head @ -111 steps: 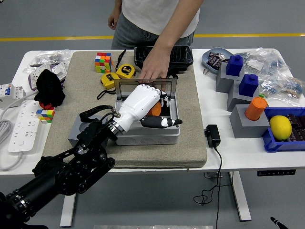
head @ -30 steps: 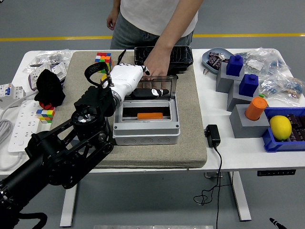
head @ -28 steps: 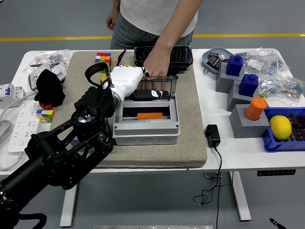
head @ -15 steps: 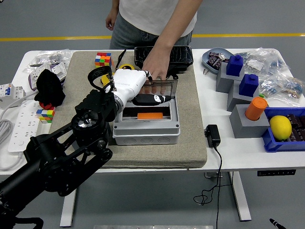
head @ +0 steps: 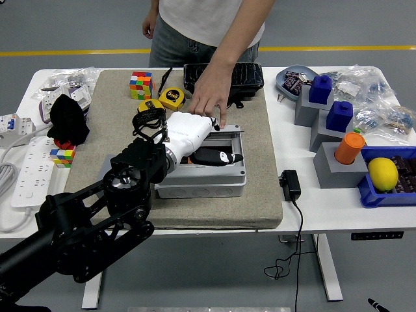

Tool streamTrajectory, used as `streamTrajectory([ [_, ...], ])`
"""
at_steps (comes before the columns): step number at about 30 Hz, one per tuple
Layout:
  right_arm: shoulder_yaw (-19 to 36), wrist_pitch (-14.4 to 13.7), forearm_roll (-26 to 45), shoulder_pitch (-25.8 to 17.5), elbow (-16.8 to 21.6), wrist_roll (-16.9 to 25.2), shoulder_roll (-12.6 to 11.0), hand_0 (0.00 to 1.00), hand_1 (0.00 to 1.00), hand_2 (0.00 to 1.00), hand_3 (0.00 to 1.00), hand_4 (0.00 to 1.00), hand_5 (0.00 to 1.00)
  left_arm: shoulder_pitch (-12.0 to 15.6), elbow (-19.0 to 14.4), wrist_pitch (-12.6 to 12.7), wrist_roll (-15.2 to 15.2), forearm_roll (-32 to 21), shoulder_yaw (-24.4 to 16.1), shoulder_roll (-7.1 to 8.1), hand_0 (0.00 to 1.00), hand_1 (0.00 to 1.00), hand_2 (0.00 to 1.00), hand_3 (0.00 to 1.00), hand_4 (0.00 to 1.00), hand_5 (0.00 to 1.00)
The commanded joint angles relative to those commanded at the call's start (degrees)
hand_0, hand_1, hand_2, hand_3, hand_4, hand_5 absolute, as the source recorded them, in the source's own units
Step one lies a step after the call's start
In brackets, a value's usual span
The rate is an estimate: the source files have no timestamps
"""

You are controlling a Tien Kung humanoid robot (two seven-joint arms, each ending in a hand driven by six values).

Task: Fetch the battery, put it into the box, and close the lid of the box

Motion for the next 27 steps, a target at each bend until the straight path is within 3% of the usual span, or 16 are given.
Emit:
streamTrajectory([
  [15, 0.1, 0.0, 0.0, -0.1, 0.0, 0.0, 0.1, 0.811, 0.721, 0.715, 0.732, 0.998, 0.941, 1.4, 0.4, -1.6, 0.0, -2.2, 0.6, 0.10, 0.438, 0.688, 0.728, 0.762, 0.998, 0.998],
  [20, 0.3, -0.1, 0.0, -0.1, 0.0, 0.0, 0.1, 0.811, 0.721, 0.715, 0.732, 0.998, 0.941, 2.4, 0.1, 2.8, -0.6, 1.1, -0.9, -0.04, 0.438, 0.688, 0.728, 0.762, 0.998, 0.998],
  [21, 0.2, -0.1, 0.0, -0.1, 0.0, 0.0, 0.1, 0.809, 0.721, 0.715, 0.732, 0.998, 0.941, 2.9, -0.1, 4.5, -2.1, 2.4, -2.2, -0.35, 0.487, 0.699, 0.728, 0.755, 0.998, 0.998],
  [26, 0.1, -0.1, 0.2, -0.1, 0.0, 0.1, 0.3, 0.809, 0.721, 0.715, 0.732, 0.998, 0.941, 5.9, -1.1, 14.0, -10.3, 3.9, -9.6, -1.79, 0.487, 0.699, 0.728, 0.755, 0.998, 0.998],
  [27, 0.1, -0.1, 0.2, -0.2, 0.0, 0.1, 0.3, 0.811, 0.721, 0.715, 0.732, 0.998, 0.942, 6.3, -1.2, 16.1, -12.5, 3.9, -11.2, -1.95, 0.605, 0.741, 0.733, 0.747, 0.998, 0.998],
])
